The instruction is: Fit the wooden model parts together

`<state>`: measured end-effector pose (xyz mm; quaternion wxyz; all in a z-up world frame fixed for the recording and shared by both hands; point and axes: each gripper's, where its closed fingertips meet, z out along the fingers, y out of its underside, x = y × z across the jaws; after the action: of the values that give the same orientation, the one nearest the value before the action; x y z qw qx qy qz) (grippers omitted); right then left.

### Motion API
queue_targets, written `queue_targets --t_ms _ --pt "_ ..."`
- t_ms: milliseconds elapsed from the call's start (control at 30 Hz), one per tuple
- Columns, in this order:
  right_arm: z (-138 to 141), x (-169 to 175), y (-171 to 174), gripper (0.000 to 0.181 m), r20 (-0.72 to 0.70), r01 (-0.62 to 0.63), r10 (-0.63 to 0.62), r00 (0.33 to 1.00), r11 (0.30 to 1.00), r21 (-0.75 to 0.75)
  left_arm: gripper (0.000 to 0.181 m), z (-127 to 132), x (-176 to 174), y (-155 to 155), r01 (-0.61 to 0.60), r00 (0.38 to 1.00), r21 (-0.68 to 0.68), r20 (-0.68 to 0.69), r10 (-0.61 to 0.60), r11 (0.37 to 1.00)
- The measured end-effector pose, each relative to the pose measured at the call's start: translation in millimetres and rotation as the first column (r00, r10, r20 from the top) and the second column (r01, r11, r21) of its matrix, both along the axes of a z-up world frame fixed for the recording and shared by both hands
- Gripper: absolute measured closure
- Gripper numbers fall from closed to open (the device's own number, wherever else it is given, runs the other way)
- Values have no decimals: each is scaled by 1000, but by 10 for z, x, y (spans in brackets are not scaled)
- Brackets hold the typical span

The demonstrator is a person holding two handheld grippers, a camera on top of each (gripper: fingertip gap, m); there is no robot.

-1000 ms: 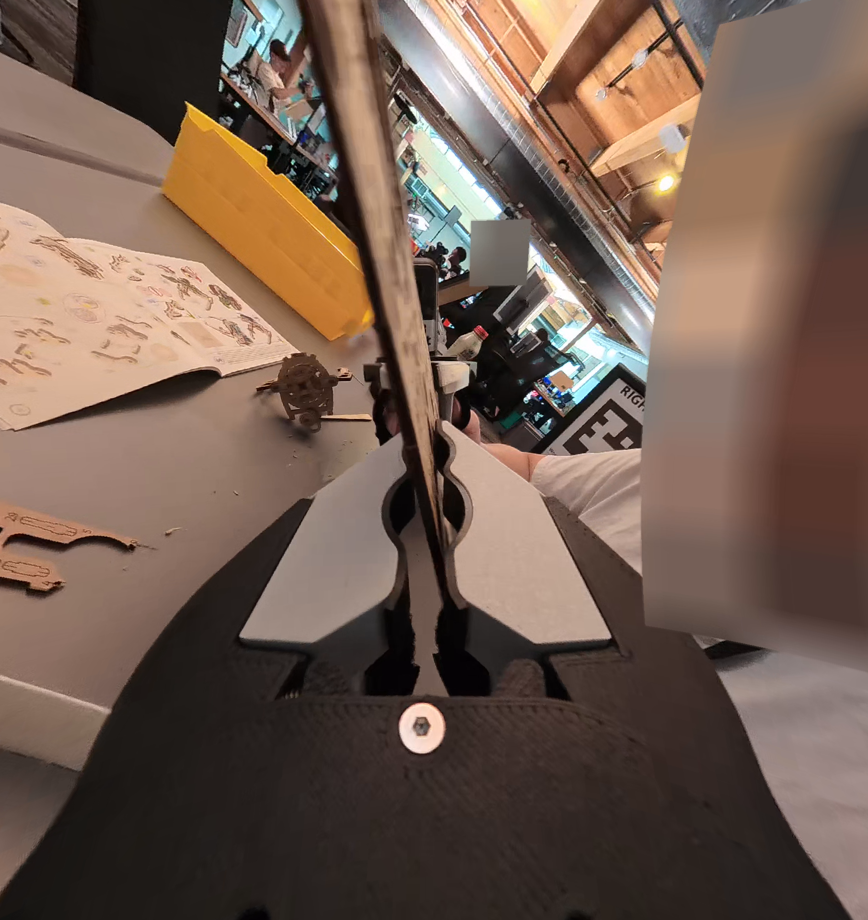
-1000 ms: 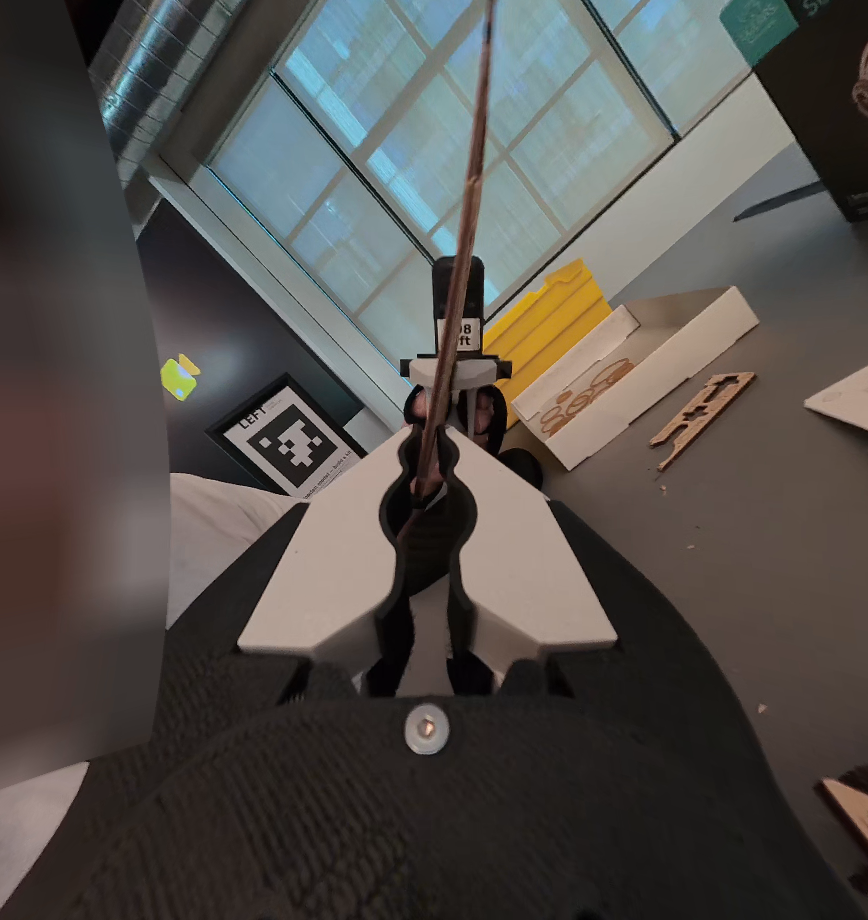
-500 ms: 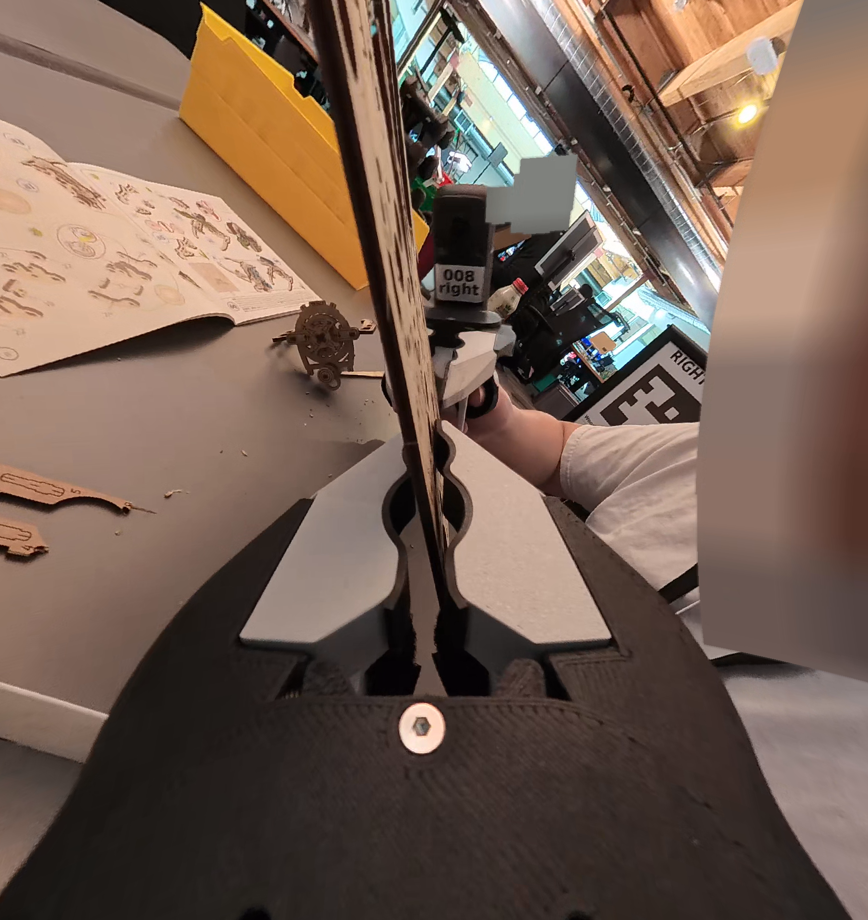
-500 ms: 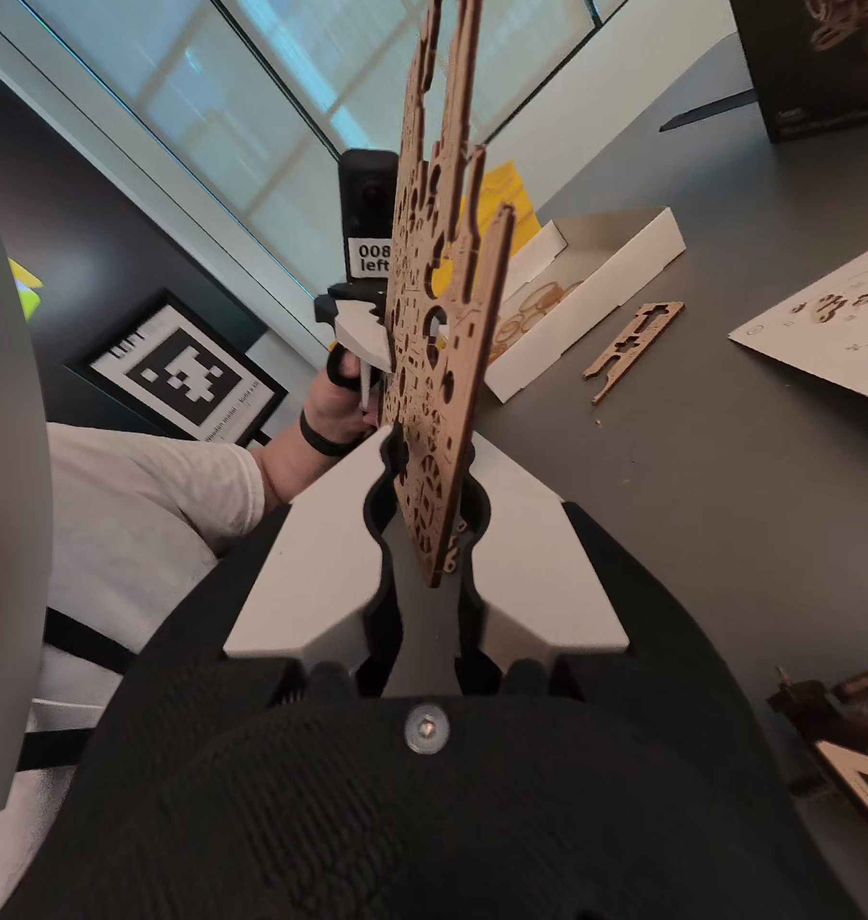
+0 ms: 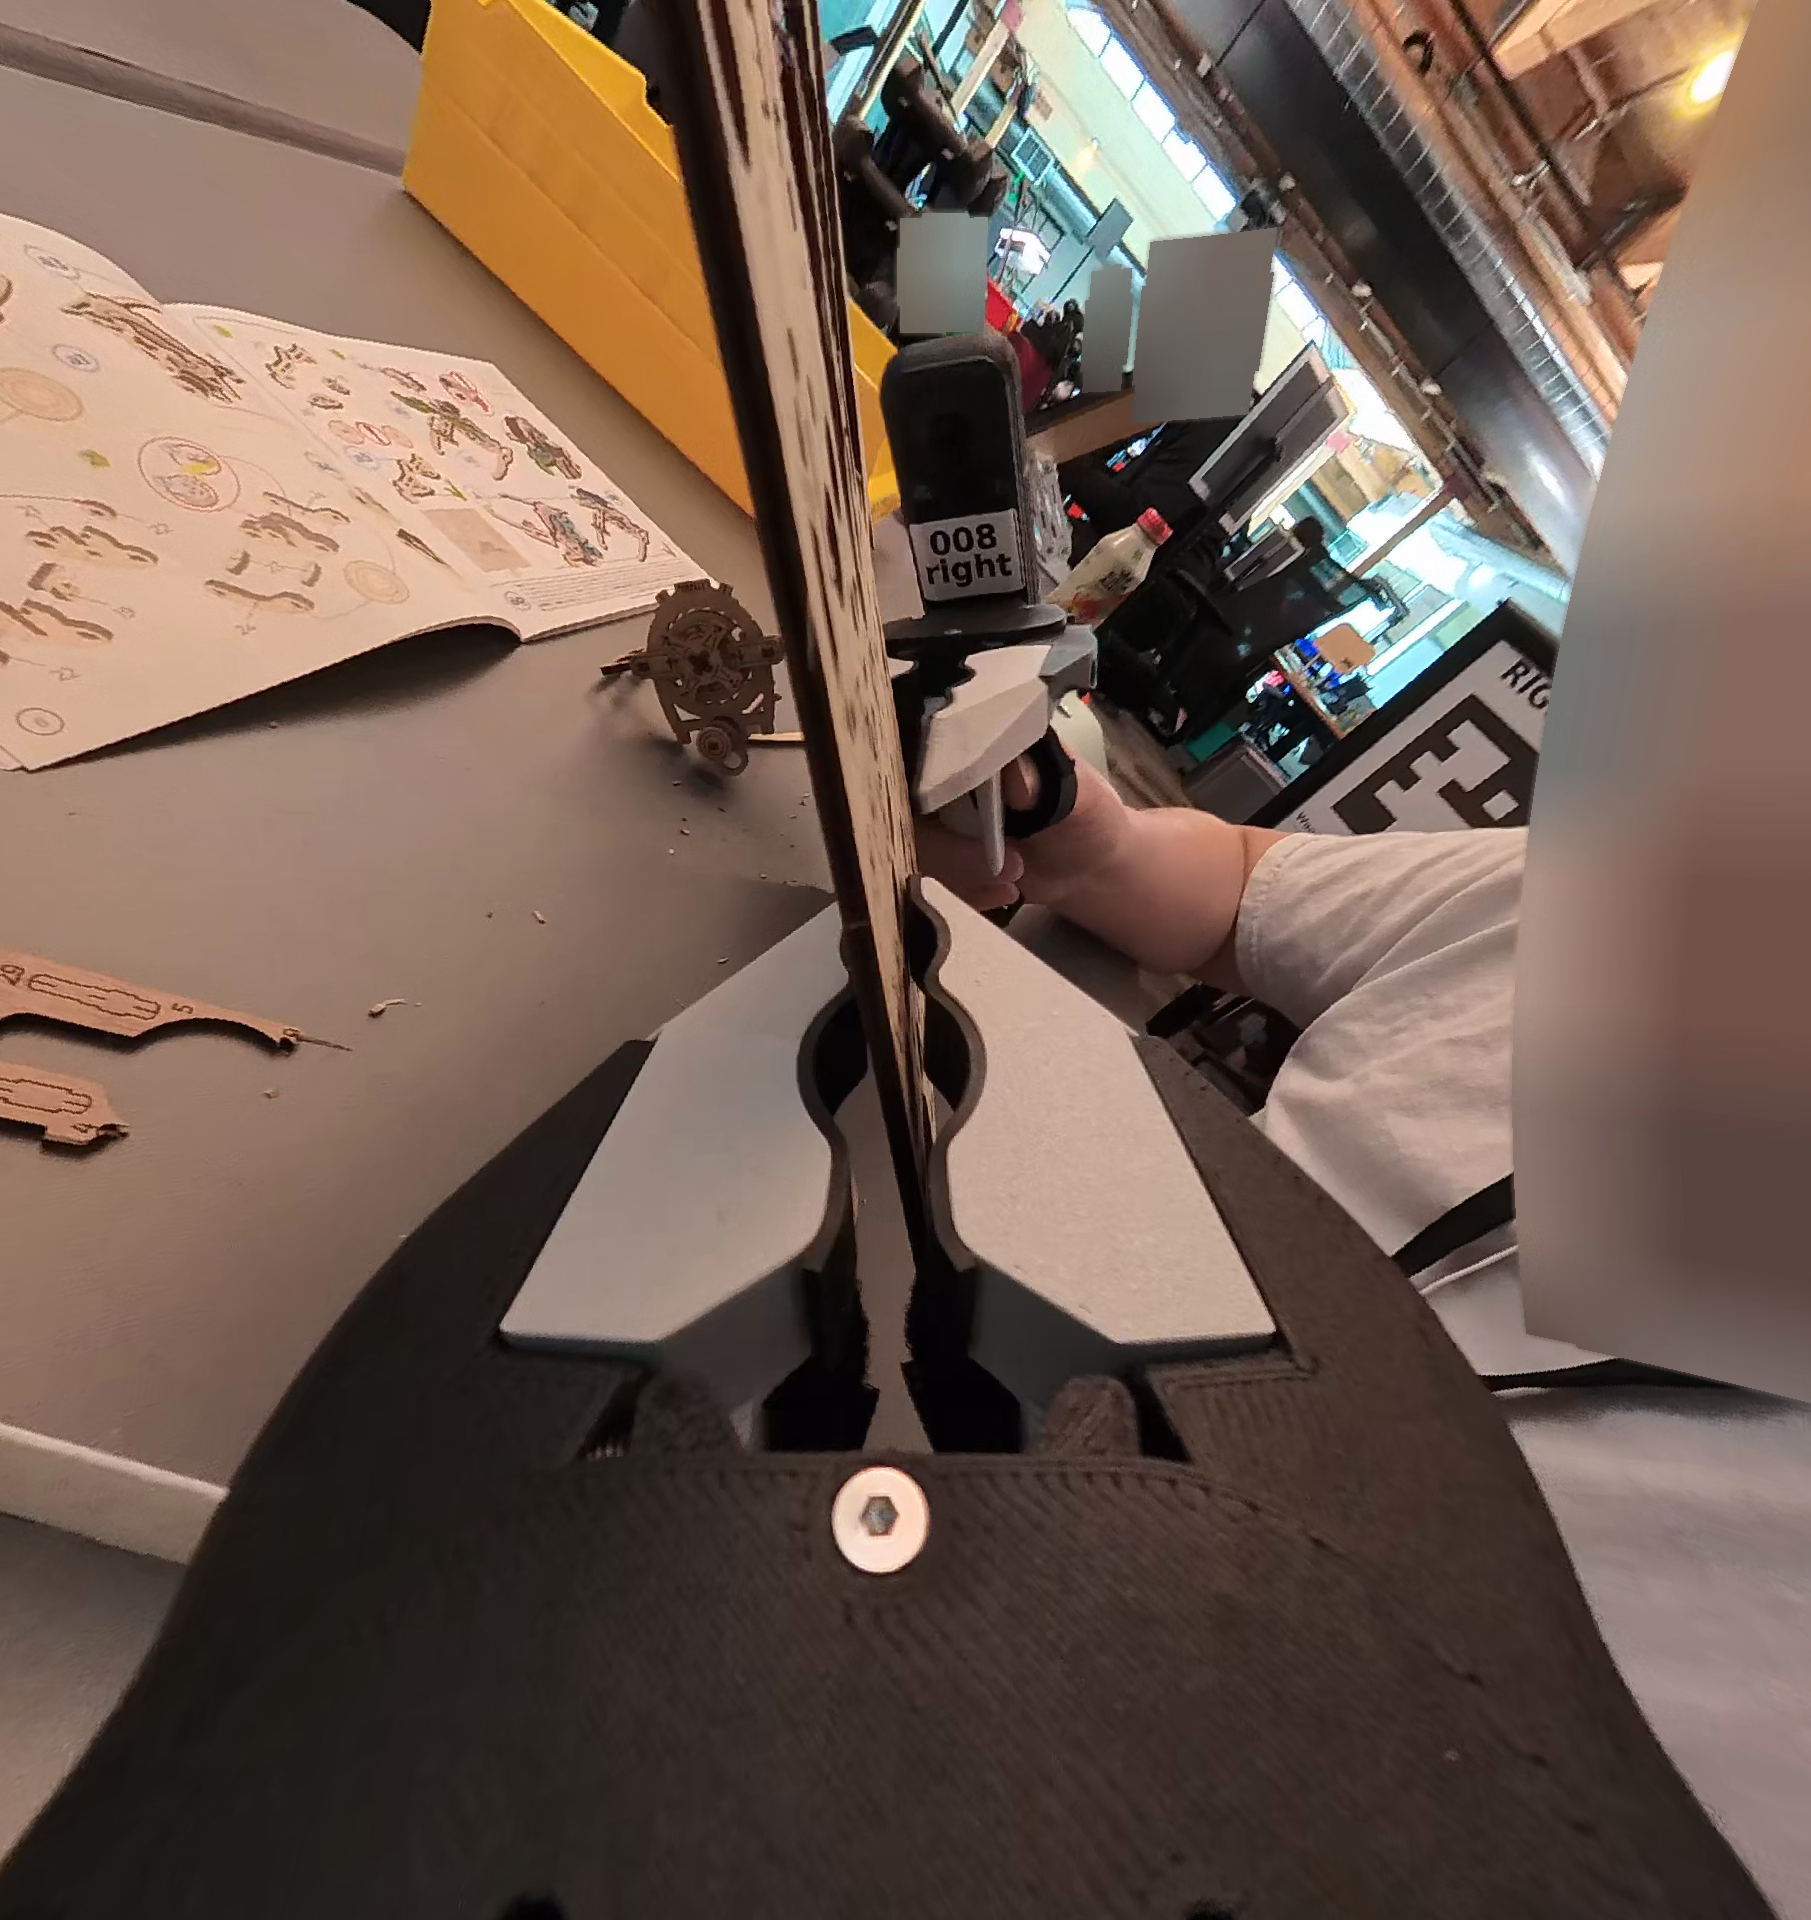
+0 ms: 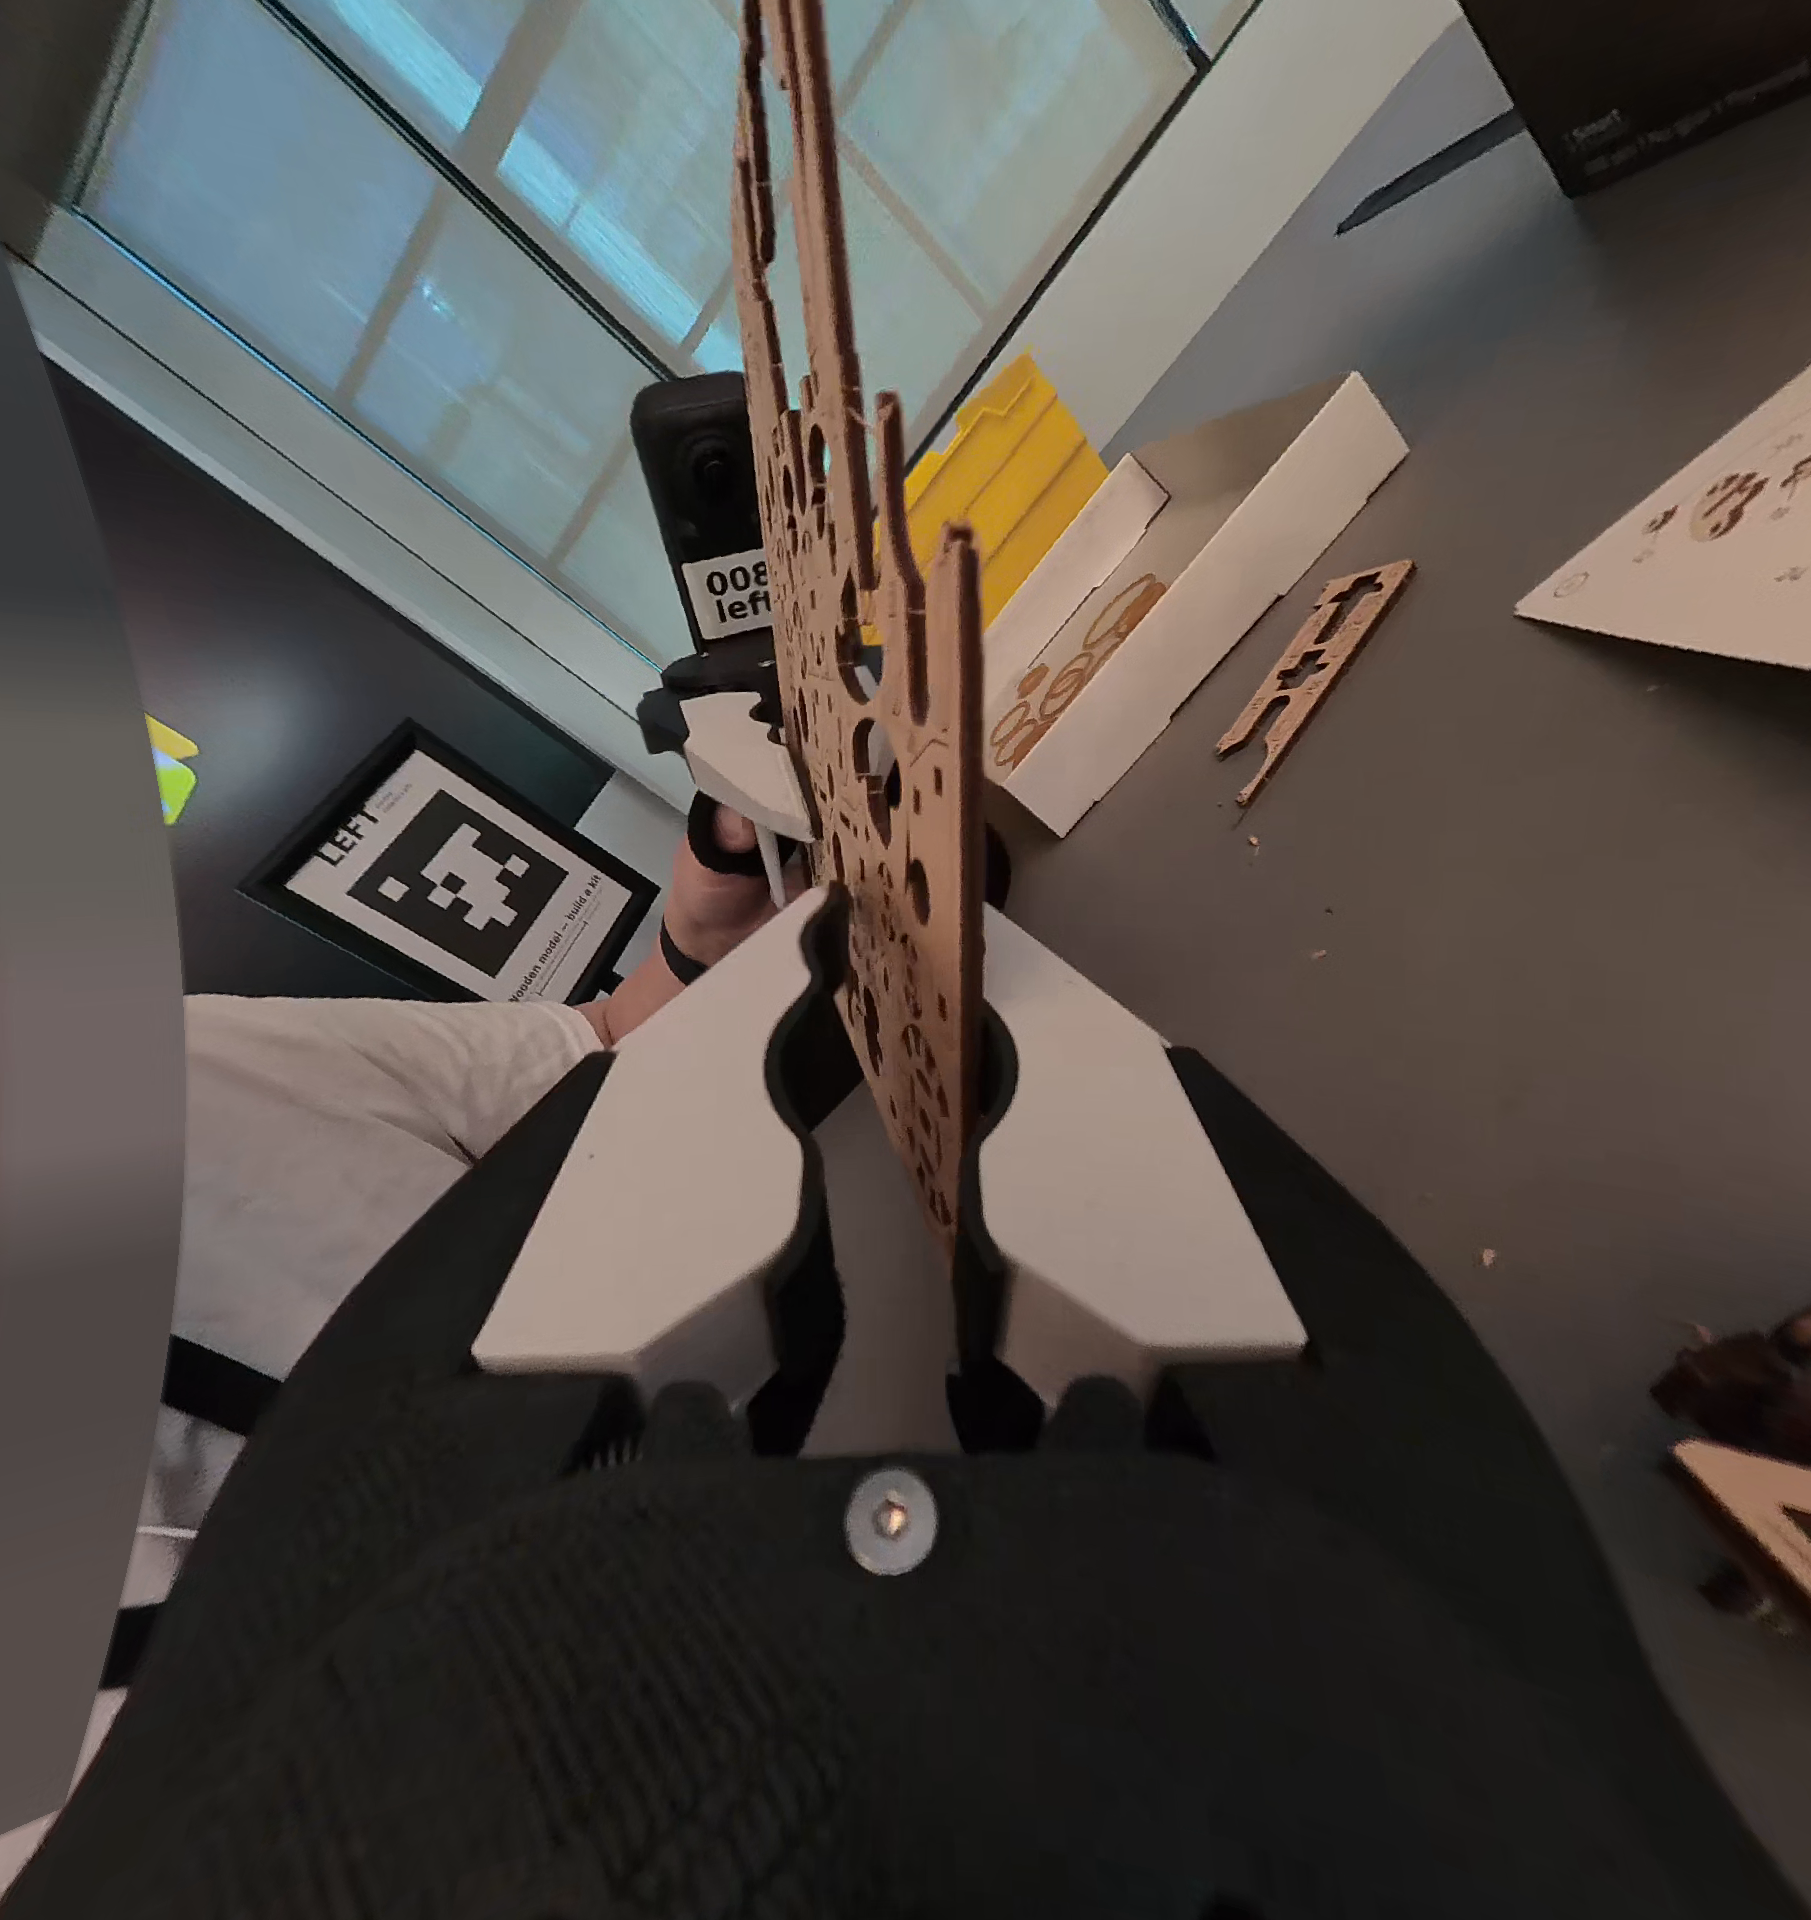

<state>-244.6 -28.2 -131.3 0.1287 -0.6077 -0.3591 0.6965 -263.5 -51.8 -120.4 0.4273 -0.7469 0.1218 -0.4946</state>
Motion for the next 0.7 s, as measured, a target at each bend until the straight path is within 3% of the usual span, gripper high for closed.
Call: queue_targets --t_ms 700 --pt "114 34 -62 180 -63 -70 69 996 997 -11 180 38 20 -23 16 999 -16 46 -15 1000"
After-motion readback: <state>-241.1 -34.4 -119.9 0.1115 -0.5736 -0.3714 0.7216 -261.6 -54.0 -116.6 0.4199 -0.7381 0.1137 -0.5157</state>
